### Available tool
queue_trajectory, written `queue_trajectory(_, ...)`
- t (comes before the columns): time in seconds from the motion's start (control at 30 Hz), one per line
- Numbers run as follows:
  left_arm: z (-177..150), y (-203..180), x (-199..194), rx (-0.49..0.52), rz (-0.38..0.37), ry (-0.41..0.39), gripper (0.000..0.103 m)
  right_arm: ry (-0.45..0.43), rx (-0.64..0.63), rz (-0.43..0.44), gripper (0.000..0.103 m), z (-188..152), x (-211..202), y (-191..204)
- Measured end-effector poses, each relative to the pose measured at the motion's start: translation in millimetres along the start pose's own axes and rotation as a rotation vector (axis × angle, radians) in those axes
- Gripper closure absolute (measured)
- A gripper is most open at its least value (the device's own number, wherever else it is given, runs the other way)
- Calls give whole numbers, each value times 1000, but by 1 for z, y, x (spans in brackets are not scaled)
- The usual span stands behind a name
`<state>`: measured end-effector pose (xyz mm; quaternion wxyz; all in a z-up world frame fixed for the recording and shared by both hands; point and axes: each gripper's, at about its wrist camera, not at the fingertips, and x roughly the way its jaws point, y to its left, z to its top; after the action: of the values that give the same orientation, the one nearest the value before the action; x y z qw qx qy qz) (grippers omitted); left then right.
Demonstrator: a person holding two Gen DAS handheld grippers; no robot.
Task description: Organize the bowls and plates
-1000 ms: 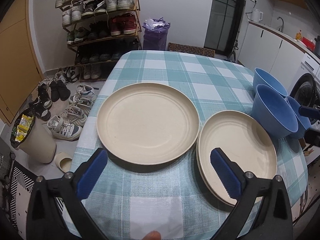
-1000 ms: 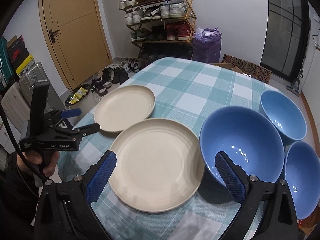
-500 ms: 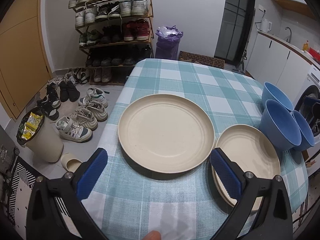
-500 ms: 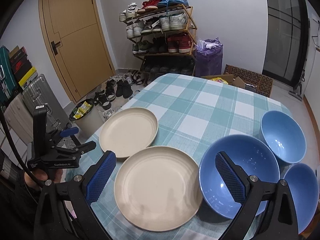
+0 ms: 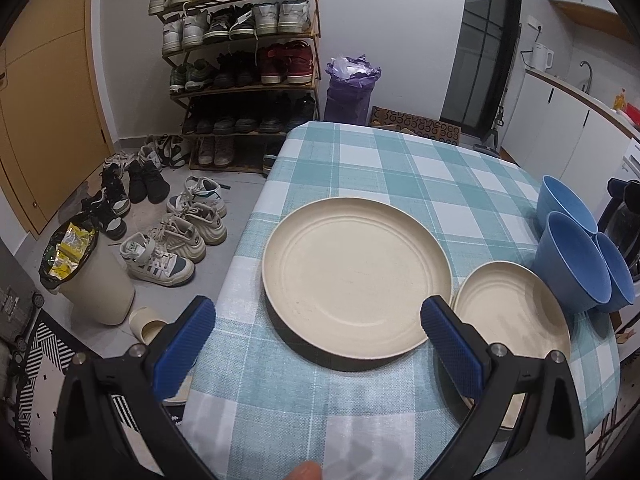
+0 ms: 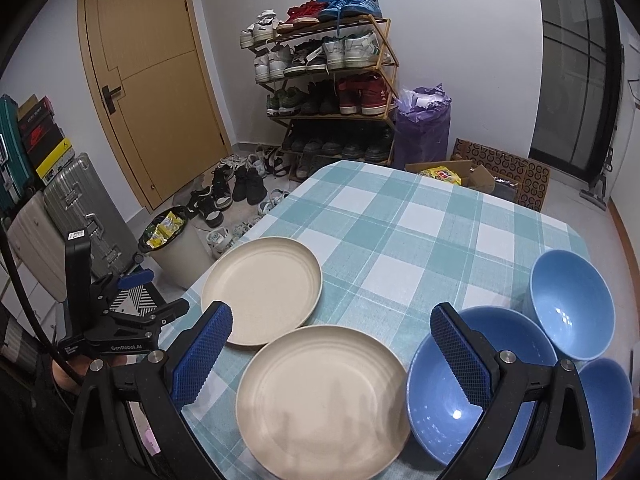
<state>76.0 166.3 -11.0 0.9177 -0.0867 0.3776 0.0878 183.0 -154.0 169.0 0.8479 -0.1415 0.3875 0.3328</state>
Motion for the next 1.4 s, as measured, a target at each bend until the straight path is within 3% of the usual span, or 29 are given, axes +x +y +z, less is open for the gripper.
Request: queue_trajectory(1.4,-1,42,59,-88,32,95,0,189,-21,5,2,12,127,27)
